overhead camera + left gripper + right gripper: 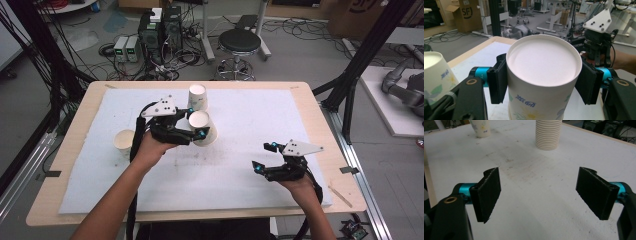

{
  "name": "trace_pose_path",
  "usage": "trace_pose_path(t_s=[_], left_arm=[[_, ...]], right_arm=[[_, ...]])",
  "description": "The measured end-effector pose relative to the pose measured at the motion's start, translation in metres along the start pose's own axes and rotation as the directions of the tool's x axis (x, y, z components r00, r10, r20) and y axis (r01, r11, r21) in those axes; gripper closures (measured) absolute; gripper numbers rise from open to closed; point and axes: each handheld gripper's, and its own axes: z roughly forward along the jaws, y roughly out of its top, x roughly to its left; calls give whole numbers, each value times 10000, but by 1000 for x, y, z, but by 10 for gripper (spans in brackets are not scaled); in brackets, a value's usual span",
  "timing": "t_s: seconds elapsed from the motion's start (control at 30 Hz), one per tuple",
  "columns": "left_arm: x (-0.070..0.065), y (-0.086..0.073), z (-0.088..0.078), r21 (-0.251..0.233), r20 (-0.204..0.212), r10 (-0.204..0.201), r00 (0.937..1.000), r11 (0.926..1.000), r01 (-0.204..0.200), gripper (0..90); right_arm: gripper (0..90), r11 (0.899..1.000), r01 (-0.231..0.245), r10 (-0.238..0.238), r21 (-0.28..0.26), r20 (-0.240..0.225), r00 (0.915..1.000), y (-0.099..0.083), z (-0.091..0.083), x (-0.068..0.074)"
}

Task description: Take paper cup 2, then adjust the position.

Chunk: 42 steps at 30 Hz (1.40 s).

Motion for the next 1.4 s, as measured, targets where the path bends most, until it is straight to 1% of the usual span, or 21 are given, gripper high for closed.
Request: trace_pose_path(t_s=[0.03, 0.13, 0.23, 0.27, 0.33, 0.43, 0.47, 0.57, 0.6, 0.7, 0.77, 0.87, 0.9, 0.97, 1.07, 1.13, 1.2, 1.23, 1.4], left_arm=[[0, -4, 1, 42, 27, -33, 10000, 10000, 33, 350], [-3, -8, 4, 202, 30, -20, 10000, 9998, 19, 349], [-5, -10, 7, 137, 70, -64, 10000, 9999, 63, 349], [-5, -10, 7, 114, 83, -94, 9999, 9999, 93, 349], [-6, -10, 8, 102, 122, -86, 9999, 9999, 84, 348], [-8, -11, 11, 139, 220, -135, 9997, 9998, 132, 348], [-8, -12, 12, 169, 253, -86, 9996, 9998, 82, 348], [-10, -13, 14, 253, 371, -114, 9992, 9996, 105, 346], [-10, -13, 14, 253, 371, -114, 9992, 9996, 105, 346], [-13, -16, 17, 165, 528, -168, 9985, 9997, 160, 344], [-15, -17, 19, 244, 656, -183, 9977, 9996, 168, 344], [-18, -18, 22, 222, 723, -176, 9972, 9996, 160, 343], [-21, -20, 25, 316, 827, -162, 9964, 9994, 136, 343], [-25, -21, 27, 370, 907, -200, 9957, 9992, 167, 342], [-29, -24, 32, 554, 1155, -249, 9930, 9983, 186, 340], [-30, -25, 35, 604, 1227, -279, 9920, 9980, 206, 340], [-30, -27, 37, 659, 1346, -313, 9904, 9976, 226, 340], [-31, -28, 39, 690, 1392, -331, 9897, 9973, 236, 340], [-35, -32, 45, 921, 1661, -268, 9857, 9957, 115, 340]], right_arm=[[200, 10000, 11, -11, 25, -47, 10000, 0, 1, 0], [199, 9999, 41, -41, 96, -84, 10000, -1, 3, 1], [199, 9998, 122, -119, 182, -150, 9998, 0, 2, 3], [199, 9997, 148, -144, 172, -214, 9997, 0, 2, 3], [199, 9998, 160, -158, 116, -197, 9997, 0, 1, 3], [199, 9999, 115, -112, 92, -308, 9995, 1, 1, 3], [199, 9999, 126, -124, 63, -370, 9992, 1, 2, 4], [200, 9999, 172, -171, -2, -436, 9989, 2, 2, 5], [200, 9999, 111, -113, -37, -454, 9989, 2, 2, 6], [200, 9997, 198, -204, -115, -568, 9982, 3, 2, 8], [200, 9995, 306, -314, -119, -681, 9972, 3, 2, 10], [200, 9993, 301, -316, -204, -774, 9965, 4, 1, 12], [200, 9991, 319, -345, -293, -914, 9952, 5, 1, 13], [200, 9988, 372, -402, -315, -1004, 9941, 6, 2, 15], [200, 9984, 468, -503, -318, -1163, 9919, 8, 4, 18], [200, 9980, 529, -570, -349, -1284, 9901, 9, 5, 19], [200, 9983, 472, -517, -344, -1429, 9884, 10, 6, 21], [200, 9979, 530, -577, -362, -1436, 9880, 10, 7, 21], [200, 9975, 601, -654, -371, -1642, 9843, 12, 11, 24]])
